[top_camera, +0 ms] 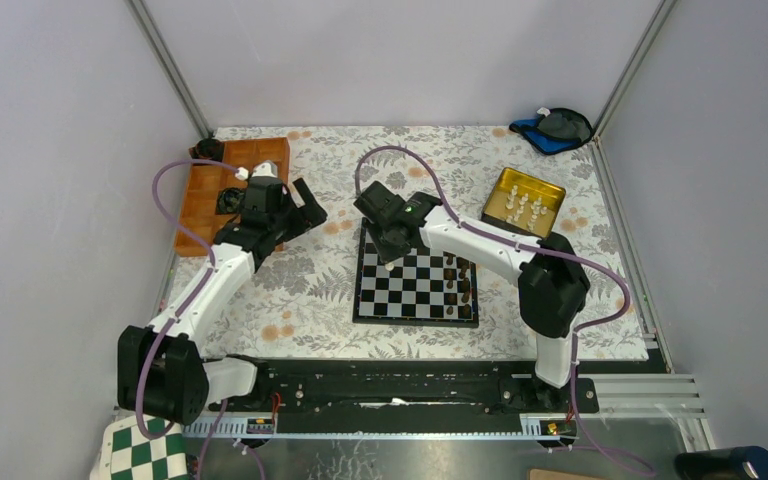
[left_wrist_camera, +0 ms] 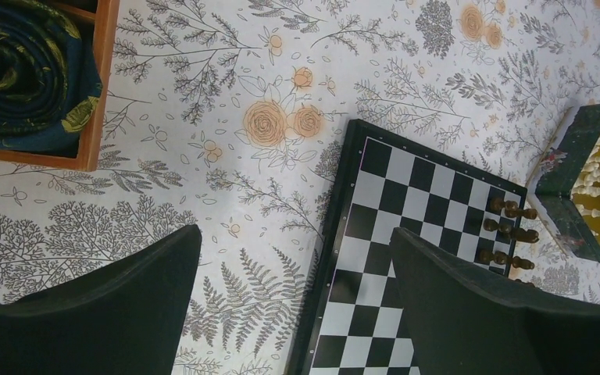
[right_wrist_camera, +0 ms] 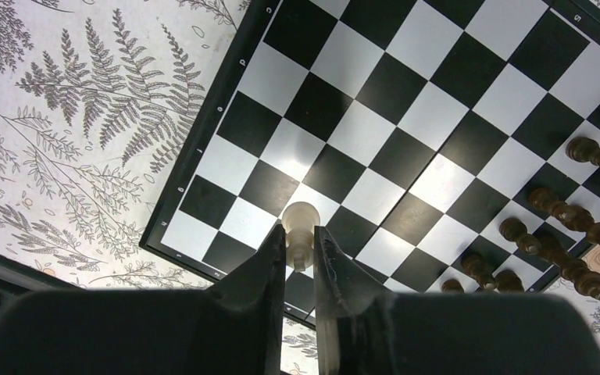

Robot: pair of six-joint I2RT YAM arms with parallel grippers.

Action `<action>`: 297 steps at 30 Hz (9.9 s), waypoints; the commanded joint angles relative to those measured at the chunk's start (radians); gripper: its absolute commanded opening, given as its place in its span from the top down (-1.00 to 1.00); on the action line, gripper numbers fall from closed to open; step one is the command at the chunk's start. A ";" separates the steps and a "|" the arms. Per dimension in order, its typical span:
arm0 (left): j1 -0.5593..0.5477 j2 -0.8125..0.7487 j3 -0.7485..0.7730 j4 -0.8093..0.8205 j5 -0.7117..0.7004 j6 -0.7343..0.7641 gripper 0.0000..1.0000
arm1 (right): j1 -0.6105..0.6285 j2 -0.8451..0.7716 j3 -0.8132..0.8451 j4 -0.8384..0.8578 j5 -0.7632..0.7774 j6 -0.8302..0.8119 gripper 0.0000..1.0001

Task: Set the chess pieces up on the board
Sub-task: Place the chess piece on the chessboard, then pick up the chess piece from the storage box.

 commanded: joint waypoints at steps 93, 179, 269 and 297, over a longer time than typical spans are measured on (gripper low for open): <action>0.011 0.085 0.044 -0.004 -0.005 0.064 -0.98 | -0.036 0.258 0.202 0.020 -0.156 -0.025 1.00; 0.012 0.112 0.049 -0.001 0.010 0.065 -0.98 | -0.062 0.309 0.306 0.015 -0.110 -0.064 0.32; -0.037 0.599 0.598 -0.007 -0.087 0.082 -0.83 | -0.671 -0.243 -0.241 0.297 0.340 0.062 -0.35; -0.038 0.636 0.607 -0.012 -0.099 0.090 -0.82 | -0.776 0.151 0.053 0.334 0.225 0.048 0.20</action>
